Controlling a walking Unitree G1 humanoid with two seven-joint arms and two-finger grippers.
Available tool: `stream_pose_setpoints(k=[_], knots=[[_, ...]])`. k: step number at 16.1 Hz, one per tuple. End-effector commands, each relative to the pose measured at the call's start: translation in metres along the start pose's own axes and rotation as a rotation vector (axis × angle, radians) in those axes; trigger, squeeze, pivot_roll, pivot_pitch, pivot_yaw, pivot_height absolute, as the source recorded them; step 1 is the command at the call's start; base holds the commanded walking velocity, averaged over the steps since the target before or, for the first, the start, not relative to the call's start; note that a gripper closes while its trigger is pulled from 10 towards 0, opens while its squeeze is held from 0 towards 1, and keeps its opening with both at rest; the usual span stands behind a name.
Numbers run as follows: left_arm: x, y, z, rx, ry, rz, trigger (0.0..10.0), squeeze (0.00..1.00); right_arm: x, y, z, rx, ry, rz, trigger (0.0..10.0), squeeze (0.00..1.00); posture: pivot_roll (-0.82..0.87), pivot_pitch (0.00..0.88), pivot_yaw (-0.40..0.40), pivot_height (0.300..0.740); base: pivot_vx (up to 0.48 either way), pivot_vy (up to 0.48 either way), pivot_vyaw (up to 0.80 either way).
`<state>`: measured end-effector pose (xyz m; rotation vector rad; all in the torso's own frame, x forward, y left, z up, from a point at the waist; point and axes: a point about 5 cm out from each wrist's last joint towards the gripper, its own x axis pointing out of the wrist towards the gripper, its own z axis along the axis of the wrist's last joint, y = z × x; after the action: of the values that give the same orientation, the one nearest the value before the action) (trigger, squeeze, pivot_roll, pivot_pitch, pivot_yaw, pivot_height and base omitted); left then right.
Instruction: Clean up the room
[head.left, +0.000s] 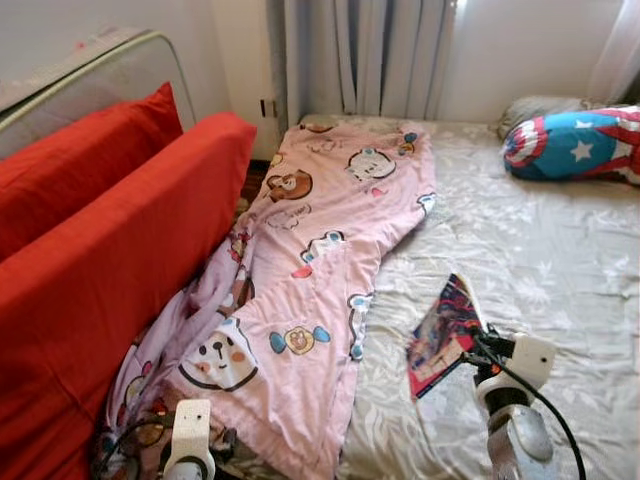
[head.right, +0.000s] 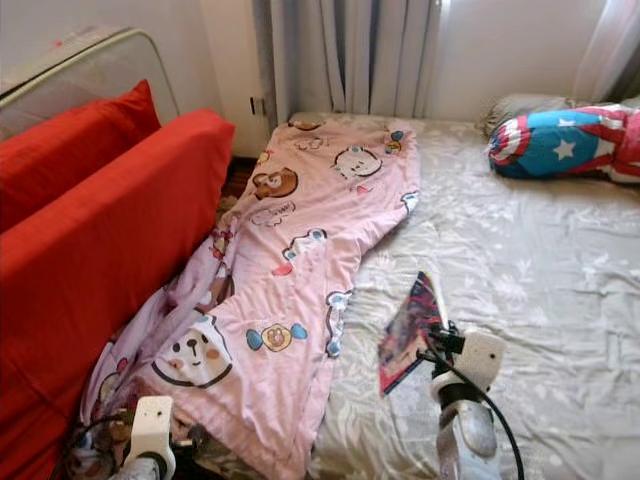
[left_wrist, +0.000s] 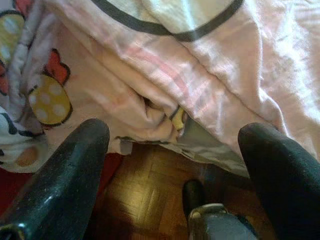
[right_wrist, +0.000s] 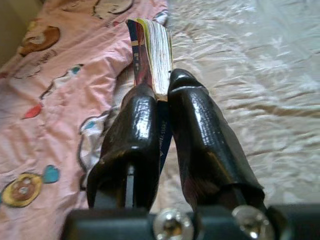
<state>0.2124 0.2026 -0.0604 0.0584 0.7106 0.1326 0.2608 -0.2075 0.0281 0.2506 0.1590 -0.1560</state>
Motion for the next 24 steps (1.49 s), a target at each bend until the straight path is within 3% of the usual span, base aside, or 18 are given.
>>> stream_pose_setpoints(k=[1,4,13,16,24], knots=[[-0.003,-0.001,-0.011,0.018,0.049,0.003,10.0,0.00,0.004,0.002,0.007,-0.003,-0.035,-0.001,10.0,0.00,-0.11,0.000,-0.027,0.740,0.000,0.000,0.00],[-0.004,-0.002,-0.016,0.022,0.086,0.014,10.0,0.00,0.007,0.005,0.007,-0.004,-0.030,-0.005,10.0,0.00,-0.11,0.000,-0.032,0.740,0.000,0.000,0.00],[-0.003,-0.002,-0.015,0.038,0.082,0.006,10.0,0.00,0.010,0.011,0.003,0.000,-0.015,-0.002,10.0,0.00,-0.10,0.000,-0.028,0.740,0.000,0.000,-0.73],[-0.004,-0.001,-0.017,0.041,0.086,0.008,10.0,0.00,0.010,0.009,0.005,-0.002,-0.034,-0.019,10.0,0.00,-0.10,0.000,-0.026,0.740,0.000,0.000,0.00],[-0.006,0.002,-0.022,0.047,0.105,0.012,10.0,0.00,0.012,0.010,0.005,0.006,-0.037,-0.016,10.0,0.00,-0.10,0.000,-0.023,0.740,0.000,-0.331,-0.18]])
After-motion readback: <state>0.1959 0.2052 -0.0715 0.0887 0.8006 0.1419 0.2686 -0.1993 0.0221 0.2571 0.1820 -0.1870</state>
